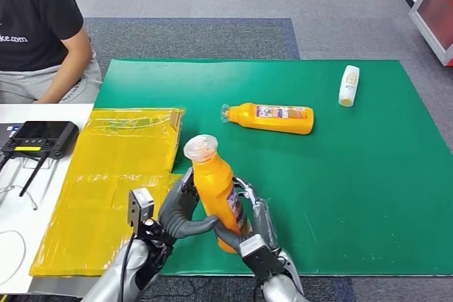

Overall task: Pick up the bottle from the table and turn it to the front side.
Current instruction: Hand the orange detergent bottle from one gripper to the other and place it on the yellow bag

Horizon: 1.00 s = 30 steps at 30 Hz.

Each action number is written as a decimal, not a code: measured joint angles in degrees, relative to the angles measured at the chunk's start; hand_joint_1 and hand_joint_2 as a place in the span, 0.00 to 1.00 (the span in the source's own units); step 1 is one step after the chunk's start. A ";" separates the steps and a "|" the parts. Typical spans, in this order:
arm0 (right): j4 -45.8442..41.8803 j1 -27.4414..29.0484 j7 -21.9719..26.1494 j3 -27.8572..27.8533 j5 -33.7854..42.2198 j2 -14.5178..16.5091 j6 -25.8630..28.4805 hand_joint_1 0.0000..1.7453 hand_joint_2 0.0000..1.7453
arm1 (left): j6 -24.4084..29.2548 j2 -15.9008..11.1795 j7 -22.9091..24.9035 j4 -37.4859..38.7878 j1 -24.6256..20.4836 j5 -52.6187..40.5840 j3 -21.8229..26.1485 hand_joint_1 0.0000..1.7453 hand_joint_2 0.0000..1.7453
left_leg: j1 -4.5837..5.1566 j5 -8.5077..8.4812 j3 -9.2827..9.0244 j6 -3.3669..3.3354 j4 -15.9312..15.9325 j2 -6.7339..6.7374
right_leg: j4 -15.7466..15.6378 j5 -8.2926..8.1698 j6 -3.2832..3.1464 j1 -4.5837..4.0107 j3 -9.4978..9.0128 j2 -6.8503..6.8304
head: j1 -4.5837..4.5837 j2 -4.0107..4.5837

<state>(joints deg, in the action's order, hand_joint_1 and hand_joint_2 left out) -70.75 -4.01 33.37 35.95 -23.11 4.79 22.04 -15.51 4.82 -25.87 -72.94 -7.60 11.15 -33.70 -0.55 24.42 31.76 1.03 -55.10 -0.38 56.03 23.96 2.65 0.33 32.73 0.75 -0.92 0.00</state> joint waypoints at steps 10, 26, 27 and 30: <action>2.37 -0.65 0.22 2.47 -6.63 0.15 5.30 1.00 1.00 | -1.03 0.07 1.63 0.87 -1.57 4.11 -0.04 0.86 1.00 | 0.00 -0.06 0.07 0.09 0.00 0.00 | 0.06 -0.01 -0.01 0.00 0.11 0.00 | 0.00 0.00; 2.26 -1.00 0.41 3.75 -5.52 0.13 6.60 0.71 1.00 | -1.21 0.09 1.25 2.39 -3.04 3.38 0.07 1.00 1.00 | 0.00 -0.07 0.12 0.11 0.00 0.00 | 0.07 -0.01 -0.03 0.00 0.17 0.00 | 0.00 0.00; 2.16 -1.00 0.37 3.77 -5.40 0.14 6.62 0.61 1.00 | -1.09 0.09 1.15 2.40 -3.08 3.06 0.07 1.00 1.00 | 0.00 -0.07 0.13 0.11 0.00 0.00 | 0.07 -0.01 -0.03 0.00 0.17 0.00 | 0.00 0.00; 2.05 -0.99 0.32 3.79 -4.98 0.14 6.66 0.36 1.00 | -0.30 -0.14 0.61 2.14 -3.25 1.03 0.15 1.00 1.00 | 0.00 -0.07 0.13 0.11 0.00 0.00 | 0.08 -0.02 -0.03 0.01 0.17 0.00 | 0.00 0.00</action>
<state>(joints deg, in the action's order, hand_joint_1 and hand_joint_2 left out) -68.70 -5.00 33.69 39.75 -28.08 4.93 28.70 -15.80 4.68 -25.26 -70.80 -10.85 12.19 -33.56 -0.55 24.35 31.89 1.14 -55.11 -0.39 56.11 23.94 2.62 0.33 32.90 0.75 -0.92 0.00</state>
